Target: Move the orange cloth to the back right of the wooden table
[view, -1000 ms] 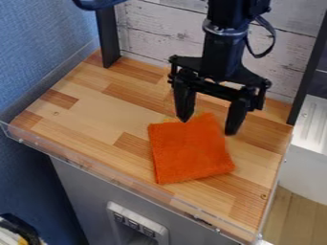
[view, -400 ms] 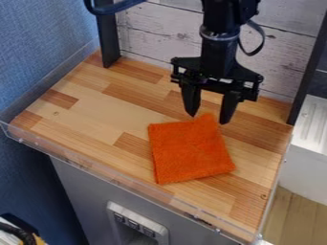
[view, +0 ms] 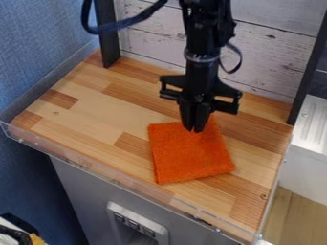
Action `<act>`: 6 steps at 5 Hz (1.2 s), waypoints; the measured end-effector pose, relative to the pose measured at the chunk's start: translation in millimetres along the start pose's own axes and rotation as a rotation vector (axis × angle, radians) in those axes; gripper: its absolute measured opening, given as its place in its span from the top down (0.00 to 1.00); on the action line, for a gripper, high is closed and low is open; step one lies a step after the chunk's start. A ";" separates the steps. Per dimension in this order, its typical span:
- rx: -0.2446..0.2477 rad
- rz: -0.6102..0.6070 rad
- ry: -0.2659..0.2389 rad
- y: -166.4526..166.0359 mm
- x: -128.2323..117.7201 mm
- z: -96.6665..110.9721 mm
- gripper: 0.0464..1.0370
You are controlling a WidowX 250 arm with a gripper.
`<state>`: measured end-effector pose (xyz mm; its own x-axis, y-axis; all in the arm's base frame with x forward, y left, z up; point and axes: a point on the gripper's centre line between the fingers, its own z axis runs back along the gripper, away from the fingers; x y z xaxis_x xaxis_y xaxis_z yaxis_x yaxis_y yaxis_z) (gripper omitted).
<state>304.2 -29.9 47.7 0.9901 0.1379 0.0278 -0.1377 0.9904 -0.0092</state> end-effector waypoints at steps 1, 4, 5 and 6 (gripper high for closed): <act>0.003 0.016 0.015 6.5 -3.9 -17.1 0.98; 0.020 0.026 0.043 10.4 -11.7 -38.3 0.99; 0.020 0.008 0.039 7.3 -3.2 -38.8 0.99; 0.022 -0.013 0.031 2.1 9.5 -39.6 0.99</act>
<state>314.5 -26.7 8.3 0.9922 0.1246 -0.0035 -0.1246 0.9921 0.0127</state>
